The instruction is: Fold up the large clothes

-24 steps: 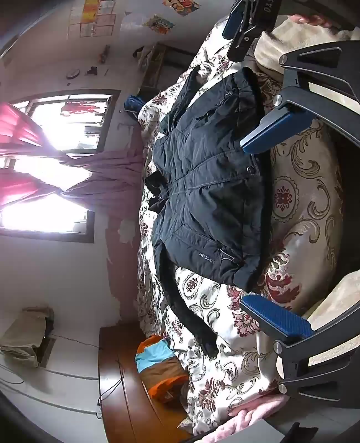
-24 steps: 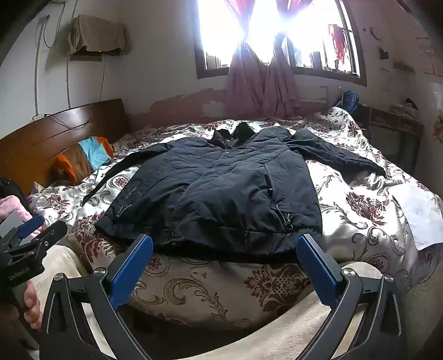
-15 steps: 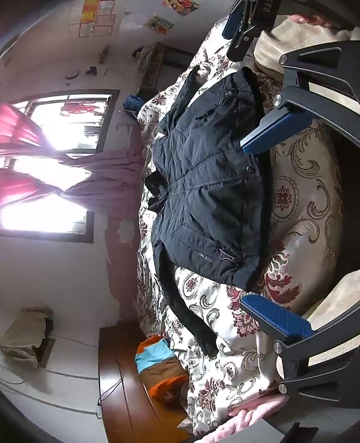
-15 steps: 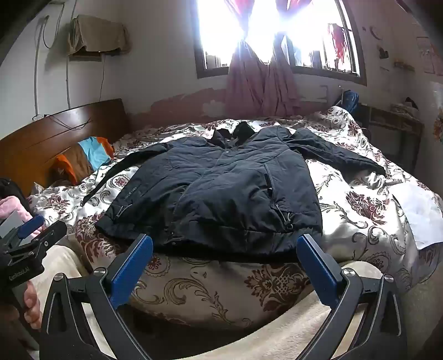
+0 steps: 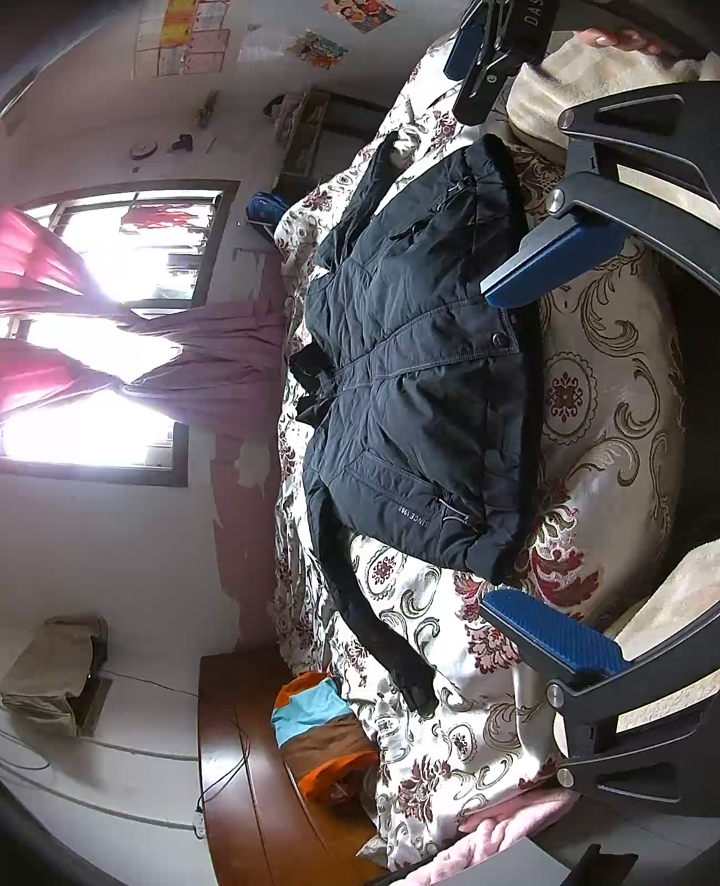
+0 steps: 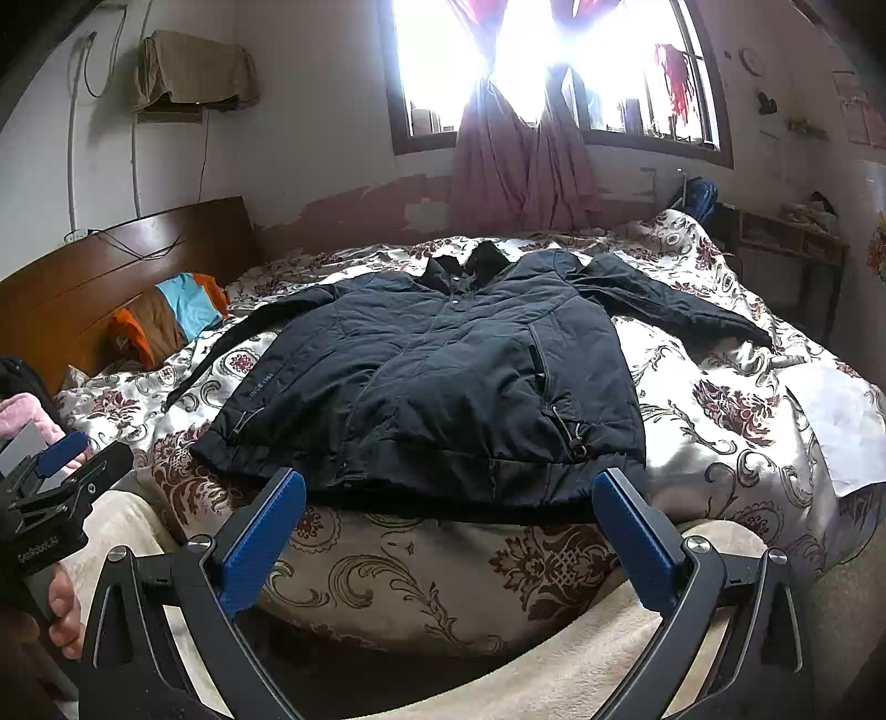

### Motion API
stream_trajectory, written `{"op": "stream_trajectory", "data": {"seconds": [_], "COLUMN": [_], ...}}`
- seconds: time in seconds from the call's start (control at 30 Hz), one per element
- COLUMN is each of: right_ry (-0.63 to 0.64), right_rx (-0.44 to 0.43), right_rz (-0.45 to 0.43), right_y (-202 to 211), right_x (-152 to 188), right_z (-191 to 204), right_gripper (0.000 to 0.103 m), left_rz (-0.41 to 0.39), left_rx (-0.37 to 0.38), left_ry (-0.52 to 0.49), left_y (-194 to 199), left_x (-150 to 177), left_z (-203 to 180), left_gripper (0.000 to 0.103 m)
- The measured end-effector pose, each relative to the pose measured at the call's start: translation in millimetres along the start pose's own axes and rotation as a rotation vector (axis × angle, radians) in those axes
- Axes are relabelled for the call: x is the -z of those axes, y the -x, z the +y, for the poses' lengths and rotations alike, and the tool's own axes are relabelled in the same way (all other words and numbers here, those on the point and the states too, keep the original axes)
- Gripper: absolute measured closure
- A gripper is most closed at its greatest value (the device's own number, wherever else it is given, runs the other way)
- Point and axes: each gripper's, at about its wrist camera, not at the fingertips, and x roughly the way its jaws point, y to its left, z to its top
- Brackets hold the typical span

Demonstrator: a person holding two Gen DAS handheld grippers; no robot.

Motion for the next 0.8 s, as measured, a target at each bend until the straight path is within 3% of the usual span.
{"op": "stream_trajectory", "data": {"seconds": [0.8], "right_ry": [-0.001], "right_rx": [-0.005], "right_rz": [0.006], "right_y": [-3.7], "right_x": [-3.3], "right_z": [-4.3], "right_gripper": [0.001], "left_rz": [0.0], "left_rx": [0.0], "left_ry": [-0.001], "left_y": [0.0], "left_x": [0.0], "left_z": [0.0], "left_gripper": [0.0]}}
